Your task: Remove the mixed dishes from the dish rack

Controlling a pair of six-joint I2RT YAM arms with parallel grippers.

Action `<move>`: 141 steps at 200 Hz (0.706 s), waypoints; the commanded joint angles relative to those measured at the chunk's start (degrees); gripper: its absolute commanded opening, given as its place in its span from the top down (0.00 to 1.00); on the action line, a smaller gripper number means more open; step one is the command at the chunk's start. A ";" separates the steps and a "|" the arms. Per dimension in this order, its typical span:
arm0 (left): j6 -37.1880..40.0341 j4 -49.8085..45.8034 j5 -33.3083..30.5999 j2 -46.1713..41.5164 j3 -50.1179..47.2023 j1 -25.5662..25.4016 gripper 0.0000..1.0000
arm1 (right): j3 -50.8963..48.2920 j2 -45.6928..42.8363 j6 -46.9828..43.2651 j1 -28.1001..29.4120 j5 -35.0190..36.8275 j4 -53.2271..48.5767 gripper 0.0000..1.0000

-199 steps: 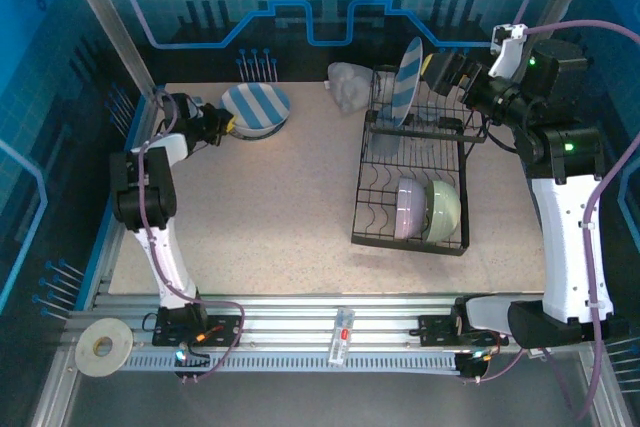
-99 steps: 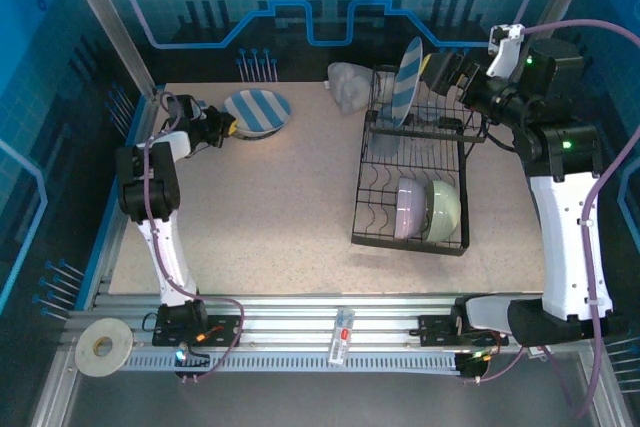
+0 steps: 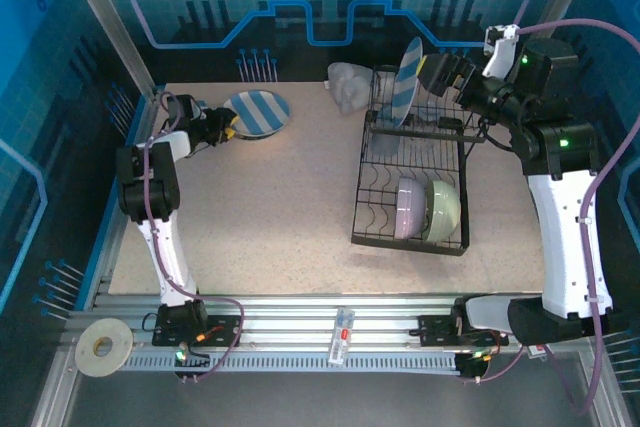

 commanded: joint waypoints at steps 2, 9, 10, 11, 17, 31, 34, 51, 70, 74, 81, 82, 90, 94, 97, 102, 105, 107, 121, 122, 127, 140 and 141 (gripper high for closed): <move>1.56 0.33 0.68 -2.21 -0.07 0.52 0.58 | 0.52 -1.42 -0.13 0.63 0.96 -0.93 0.00; 1.93 -0.12 0.54 -2.39 0.00 0.46 0.54 | 0.19 -1.69 -0.14 0.65 1.04 -0.86 0.00; 2.02 -0.26 0.48 -2.48 0.01 0.49 0.53 | 0.19 -1.69 -0.14 0.65 1.04 -0.86 0.00; 2.07 -0.38 0.45 -2.48 0.06 0.46 0.53 | 0.17 -1.70 -0.14 0.67 1.01 -0.85 0.00; 2.41 -0.97 0.42 -2.57 0.34 0.43 0.50 | -0.05 -1.88 -0.14 0.68 1.08 -0.82 0.00; 3.03 -2.34 0.33 -2.57 1.04 0.43 0.43 | -0.74 -2.36 -0.05 0.70 1.29 -0.62 0.00; 3.23 -2.57 0.25 -2.57 1.18 0.43 0.42 | -0.91 -2.47 0.02 0.68 1.34 -0.58 0.00; 3.95 -3.71 0.07 -2.81 1.64 0.43 0.35 | -1.50 -2.85 0.12 0.72 1.39 -0.43 0.00; 4.60 -4.65 -0.19 -3.25 2.00 0.38 0.30 | -1.85 -3.07 0.14 0.80 1.55 -0.31 0.00; 4.77 -4.93 -0.35 -3.40 2.08 0.42 0.28 | -1.94 -3.12 0.13 0.77 1.58 -0.25 0.00; 5.17 -5.64 -0.67 -3.66 2.28 0.43 0.27 | -2.04 -3.21 0.13 0.85 1.58 -0.23 0.00; 5.27 -5.70 -0.70 -3.69 2.34 0.43 0.26 | -2.00 -3.21 0.13 0.86 1.59 -0.23 0.00; 5.82 -6.73 -1.03 -3.87 2.62 0.43 0.24 | -2.15 -3.29 0.13 0.88 1.67 -0.15 0.00; 6.14 -7.48 -1.19 -4.00 2.93 0.43 0.23 | -2.21 -3.31 0.13 0.86 1.66 -0.18 0.00; 6.40 -7.95 -1.34 -4.07 3.11 0.42 0.22 | -2.25 -3.31 0.13 0.86 1.67 -0.14 0.00; 6.78 -8.80 -1.60 -4.08 3.43 0.36 0.20 | -2.37 -3.41 0.21 0.89 1.70 -0.07 0.00; 7.11 -9.51 -1.80 -4.07 3.72 0.34 0.19 | -2.39 -3.44 0.21 0.86 1.73 0.04 0.00; 7.34 -10.11 -1.85 -4.09 4.00 0.34 0.19 | -2.47 -3.38 0.21 0.95 1.71 0.04 0.00; 9.41 -15.06 -2.32 -3.24 6.66 0.25 0.14 | -2.87 -3.47 0.39 1.01 1.83 0.22 0.00; 9.54 -15.42 -2.40 -3.13 6.77 0.21 0.14 | -2.89 -3.58 0.39 1.01 1.79 0.33 0.00; 10.45 -17.19 -2.68 -2.78 7.89 0.12 0.13 | -2.96 -3.59 0.47 1.03 1.79 0.43 0.00; 12.49 -21.67 -3.77 -1.84 10.42 -0.18 0.12 | -3.43 -3.55 0.70 1.04 1.80 0.82 0.00; 12.62 -21.80 -3.83 -1.77 10.50 -0.23 0.12 | -3.43 -3.55 0.70 1.04 1.80 0.82 0.00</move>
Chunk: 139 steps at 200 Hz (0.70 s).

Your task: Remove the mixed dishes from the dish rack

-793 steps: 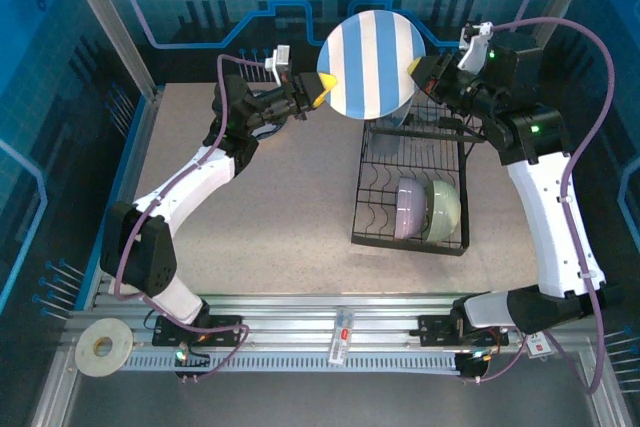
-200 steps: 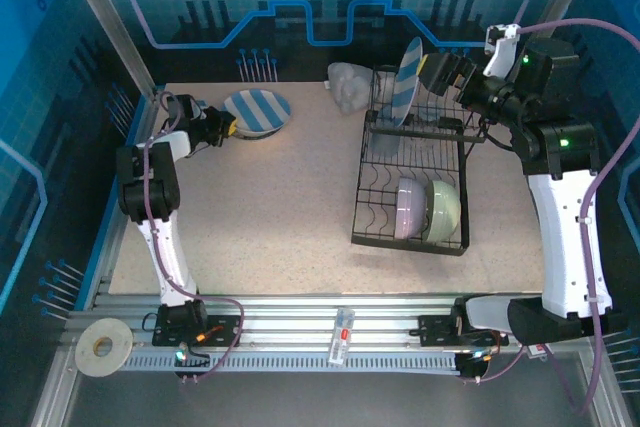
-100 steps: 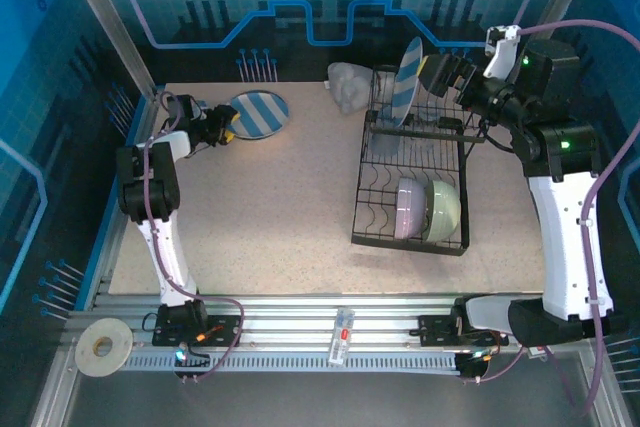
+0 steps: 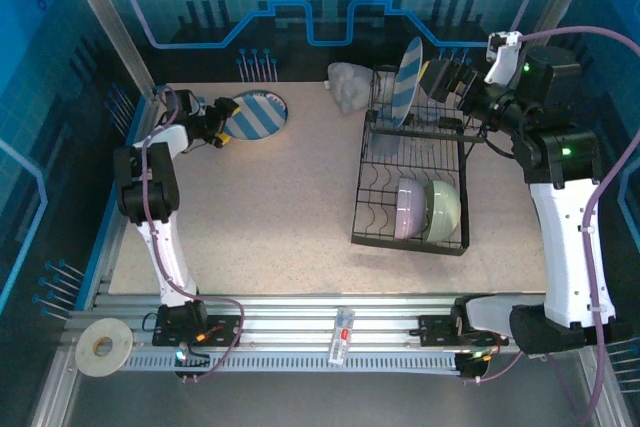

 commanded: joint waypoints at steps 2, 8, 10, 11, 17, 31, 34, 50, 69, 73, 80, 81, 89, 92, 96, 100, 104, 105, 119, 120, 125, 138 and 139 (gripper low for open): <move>5.81 -10.72 -2.15 -0.49 5.94 -0.24 0.12 | -0.95 -1.17 0.71 1.05 0.53 0.82 0.00; 6.37 -11.96 -2.47 -0.21 6.80 -0.35 0.11 | -1.06 -1.16 0.80 1.04 0.60 1.02 0.00; 6.44 -12.36 -2.57 -0.11 6.94 -0.39 0.11 | -1.08 -1.11 0.85 1.04 0.61 1.02 0.00; 6.54 -12.54 -2.59 -0.09 7.06 -0.41 0.11 | -1.13 -1.07 0.84 1.06 0.60 1.03 0.00; 6.80 -13.44 -2.99 0.08 7.59 -0.43 0.09 | -1.22 -1.05 0.97 1.12 0.58 1.14 0.00; 7.25 -14.96 -3.88 0.27 8.58 -0.67 0.06 | -1.31 -0.91 1.05 1.31 0.68 1.40 0.00; 7.47 -15.39 -4.08 0.40 8.82 -0.69 0.05 | -1.30 -0.93 1.06 1.34 0.71 1.43 0.00; 8.43 -17.94 -4.90 1.14 10.71 -1.00 0.03 | -1.25 -0.58 1.07 1.46 0.71 1.53 0.00; 8.90 -19.52 -5.07 2.25 12.43 -1.13 0.03 | -0.96 -0.12 1.07 1.59 0.72 1.59 0.00; 8.85 -19.51 -5.11 2.35 12.48 -1.13 0.03 | -0.92 -0.05 1.07 1.68 0.71 1.69 0.00; 8.78 -19.58 -5.23 2.47 12.58 -1.13 0.03 | -0.80 0.07 1.07 1.66 0.76 1.71 0.00; 8.72 -19.54 -5.23 2.47 12.56 -1.13 0.03 | -0.77 0.08 1.07 1.70 0.78 1.71 0.00; 8.57 -19.50 -5.33 2.69 12.78 -1.22 0.03 | -0.60 0.29 1.07 1.78 0.73 1.71 0.00; 8.57 -19.73 -5.39 2.81 12.90 -1.22 0.03 | -0.58 0.39 1.07 1.75 0.76 1.74 0.00; 8.55 -19.92 -5.56 2.97 13.17 -1.26 0.02 | -0.55 0.46 1.07 1.74 0.68 1.71 0.00; 8.63 -20.41 -5.75 3.18 13.40 -1.37 0.03 | -0.39 0.53 1.07 1.79 0.70 1.71 0.00; 8.77 -20.87 -5.92 3.39 13.85 -1.33 0.03 | -0.27 0.66 1.00 1.87 0.67 1.64 0.00; 8.80 -20.93 -5.93 3.46 13.95 -1.37 0.03 | -0.28 0.68 0.99 1.89 0.69 1.63 0.00; 9.09 -22.19 -6.37 4.24 15.23 -1.57 0.02 | 0.07 0.86 0.83 1.85 0.78 1.42 0.00; 9.09 -22.25 -6.38 4.33 15.30 -1.57 0.02 | 0.07 0.86 0.83 1.85 0.78 1.42 0.00; 9.04 -22.61 -6.40 4.67 15.66 -1.57 0.02 | 0.07 0.92 0.81 1.94 0.72 1.44 0.00; 9.01 -23.57 -6.30 5.68 17.05 -1.73 0.02 | 0.15 0.94 0.72 2.00 0.83 1.36 0.00; 9.01 -23.69 -6.30 5.75 17.17 -1.74 0.02 | 0.19 0.91 0.72 2.00 0.86 1.36 0.00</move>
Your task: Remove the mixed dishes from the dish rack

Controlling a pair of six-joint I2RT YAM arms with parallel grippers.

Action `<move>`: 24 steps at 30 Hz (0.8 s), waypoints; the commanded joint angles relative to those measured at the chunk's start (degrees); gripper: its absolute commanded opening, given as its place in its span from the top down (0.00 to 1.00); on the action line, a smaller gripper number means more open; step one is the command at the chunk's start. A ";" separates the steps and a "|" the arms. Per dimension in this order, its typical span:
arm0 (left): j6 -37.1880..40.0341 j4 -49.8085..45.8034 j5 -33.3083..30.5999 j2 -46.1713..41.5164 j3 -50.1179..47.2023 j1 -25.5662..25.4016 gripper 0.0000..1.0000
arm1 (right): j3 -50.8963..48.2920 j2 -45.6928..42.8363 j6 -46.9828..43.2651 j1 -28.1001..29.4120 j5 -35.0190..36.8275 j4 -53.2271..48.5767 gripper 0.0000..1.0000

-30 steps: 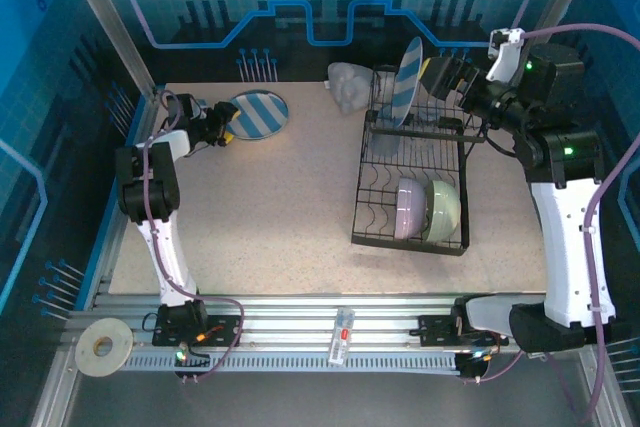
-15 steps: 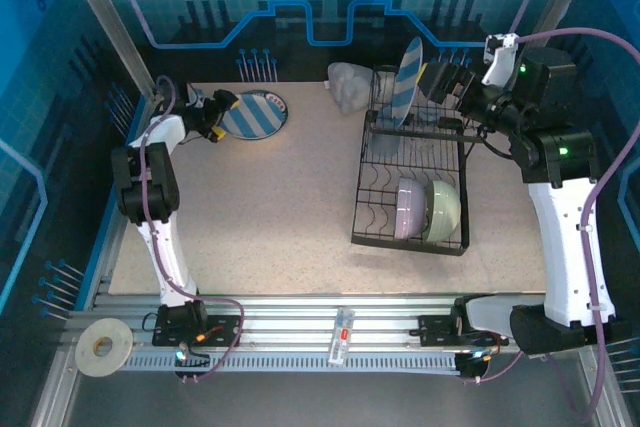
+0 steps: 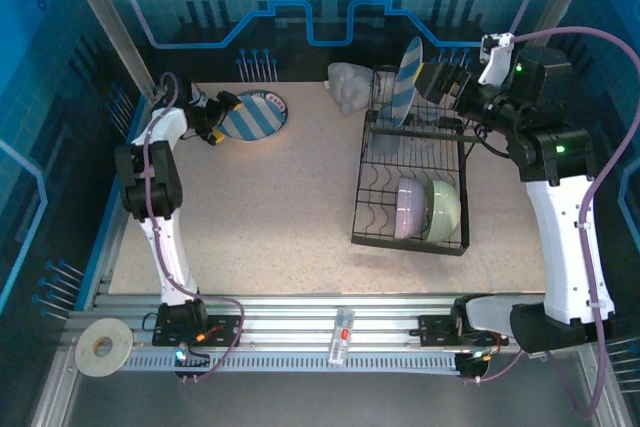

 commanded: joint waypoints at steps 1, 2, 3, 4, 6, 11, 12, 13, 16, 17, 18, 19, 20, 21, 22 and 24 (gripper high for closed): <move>1.40 -3.86 -0.59 2.55 3.97 -0.74 0.02 | 1.09 0.38 0.30 0.76 0.64 0.90 0.00; 1.44 -4.39 -0.65 3.01 4.76 -0.90 0.02 | 0.95 0.43 0.30 0.70 0.66 0.90 0.00; 1.53 -4.77 -0.74 3.41 5.51 -1.07 0.02 | 1.00 0.44 0.28 0.73 0.65 0.82 0.00; 1.62 -5.21 -0.87 3.91 6.27 -1.25 0.01 | 0.95 0.43 0.22 0.68 0.58 0.86 0.00; 1.54 -5.74 -0.90 4.68 7.54 -1.46 0.01 | 0.98 0.30 0.17 0.72 0.76 0.72 0.00; 1.58 -6.64 -1.07 5.96 9.85 -2.24 0.01 | 0.79 0.07 -0.14 0.71 1.42 0.11 0.00; 1.68 -6.72 -1.00 6.24 10.31 -2.33 0.01 | 0.82 0.08 -0.22 0.67 1.54 -0.12 0.00; 1.70 -6.72 -0.83 6.46 10.55 -2.41 0.01 | 0.80 -0.01 -0.35 0.69 1.68 -0.31 0.00; 1.85 -7.30 0.01 7.34 11.29 -2.42 0.01 | 0.60 -0.22 -0.49 0.78 2.15 -0.78 0.00; 2.04 -8.12 0.14 7.74 11.80 -2.41 0.01 | 0.44 -0.35 -0.49 0.75 2.22 -0.84 0.00; 2.63 -9.60 -0.20 8.13 12.59 -2.50 0.01 | 0.35 -0.42 -0.49 0.69 2.26 -0.77 0.00; 3.28 -10.95 -0.62 8.30 13.31 -2.57 0.01 | 0.36 -0.45 -0.49 0.67 2.29 -0.77 0.00; 4.05 -12.22 -1.40 8.28 13.82 -2.67 0.01 | 0.27 -0.46 -0.49 0.72 2.34 -0.77 0.00; 4.72 -13.01 -2.22 8.13 13.97 -2.75 0.01 | 0.30 -0.45 -0.49 0.75 2.33 -0.77 0.00; 5.20 -13.51 -2.84 7.93 14.09 -2.81 0.01 | 0.28 -0.36 -0.51 0.70 2.35 -0.71 0.00; 6.35 -15.43 -4.29 7.98 14.74 -3.02 0.01 | 0.28 -0.18 -0.33 0.73 2.26 -0.43 0.00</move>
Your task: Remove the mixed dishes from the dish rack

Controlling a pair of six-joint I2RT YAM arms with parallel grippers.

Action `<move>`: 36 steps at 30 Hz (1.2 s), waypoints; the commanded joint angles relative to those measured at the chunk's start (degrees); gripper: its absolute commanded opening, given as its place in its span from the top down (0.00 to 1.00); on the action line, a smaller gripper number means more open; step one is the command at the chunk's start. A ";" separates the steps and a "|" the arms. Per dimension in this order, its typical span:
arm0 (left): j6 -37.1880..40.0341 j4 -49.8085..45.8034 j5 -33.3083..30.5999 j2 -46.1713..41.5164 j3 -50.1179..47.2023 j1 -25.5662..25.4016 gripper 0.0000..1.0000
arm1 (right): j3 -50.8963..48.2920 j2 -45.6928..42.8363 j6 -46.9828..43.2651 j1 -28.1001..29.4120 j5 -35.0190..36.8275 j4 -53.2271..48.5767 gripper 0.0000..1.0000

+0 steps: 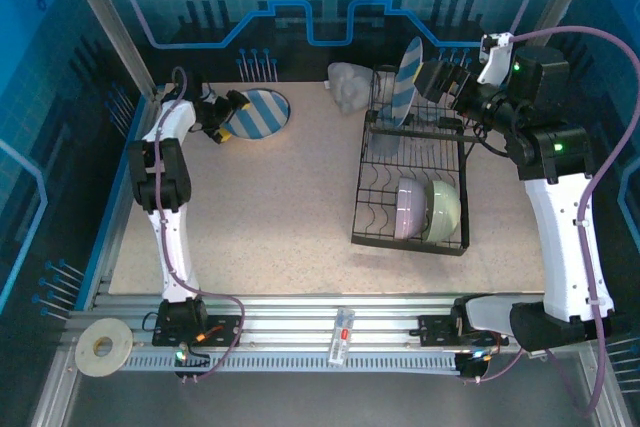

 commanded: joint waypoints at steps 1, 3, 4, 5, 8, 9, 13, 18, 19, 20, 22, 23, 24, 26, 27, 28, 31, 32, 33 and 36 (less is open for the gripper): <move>3.98 -6.56 -3.01 1.00 3.53 -0.99 0.01 | 0.31 -0.41 -0.19 0.66 0.70 -0.27 0.00; 5.24 -8.89 -4.12 1.67 5.43 -1.51 0.01 | 0.41 -0.05 -0.04 0.65 0.40 0.01 0.00; 5.69 -9.48 -4.34 1.96 6.18 -1.76 0.01 | 0.46 0.16 0.04 0.74 0.32 0.15 0.00; 5.83 -9.81 -4.56 2.09 6.65 -1.97 0.01 | 0.51 0.42 0.15 0.82 0.17 0.24 0.00; 5.69 -9.83 -5.23 2.16 6.88 -2.42 0.01 | 0.86 1.01 0.26 1.20 0.01 0.46 0.00; 5.69 -9.84 -5.30 2.26 6.88 -2.55 0.01 | 0.95 1.14 0.26 1.42 0.11 0.54 0.00; 5.26 -9.89 -5.46 2.79 6.55 -3.10 0.01 | 1.12 1.23 0.26 1.86 0.29 0.45 0.00; 4.56 -9.12 -4.87 3.15 5.81 -3.30 0.01 | 0.89 0.80 0.13 2.36 1.08 0.02 0.00; 4.59 -9.05 -4.97 3.15 5.74 -3.30 0.01 | 0.98 0.79 0.08 2.37 1.25 -0.11 0.00; 4.58 -9.04 -4.97 3.07 5.74 -3.28 0.01 | 1.03 0.67 0.00 2.47 1.53 -0.37 0.00; 4.56 -9.04 -4.63 2.85 5.65 -3.17 0.01 | 1.37 0.79 -0.34 2.58 2.43 -1.22 0.00; 4.55 -9.05 -4.50 2.57 5.51 -3.04 0.01 | 1.59 0.75 -0.43 2.61 3.01 -1.68 0.00; 4.45 -8.88 -4.29 2.18 5.18 -2.95 0.01 | 1.76 0.86 -0.60 2.73 3.77 -2.31 0.00; 4.21 -7.95 -3.86 0.98 4.04 -2.78 0.01 | 2.55 1.18 -1.09 2.93 5.66 -4.07 0.00; 4.08 -7.49 -3.62 0.27 3.38 -2.69 0.01 | 3.18 1.41 -1.44 3.03 6.70 -5.19 0.00; 3.79 -6.90 -3.28 -0.66 2.47 -2.53 0.01 | 3.70 1.72 -1.66 3.13 7.56 -6.03 0.00; 3.55 -5.29 -2.39 -3.49 -0.32 -2.25 0.01 | 5.58 2.77 -2.29 3.59 10.39 -8.66 0.00; 3.55 -4.94 -1.94 -4.59 -1.14 -2.08 0.01 | 6.19 3.28 -2.50 3.79 11.26 -9.42 0.00; 3.59 -4.66 -1.45 -5.52 -2.03 -1.91 0.01 | 6.77 3.70 -2.63 4.09 12.12 -10.07 0.00; 3.51 -3.62 -0.19 -8.08 -4.79 -1.33 0.01 | 8.34 5.20 -2.88 4.85 14.54 -11.86 0.00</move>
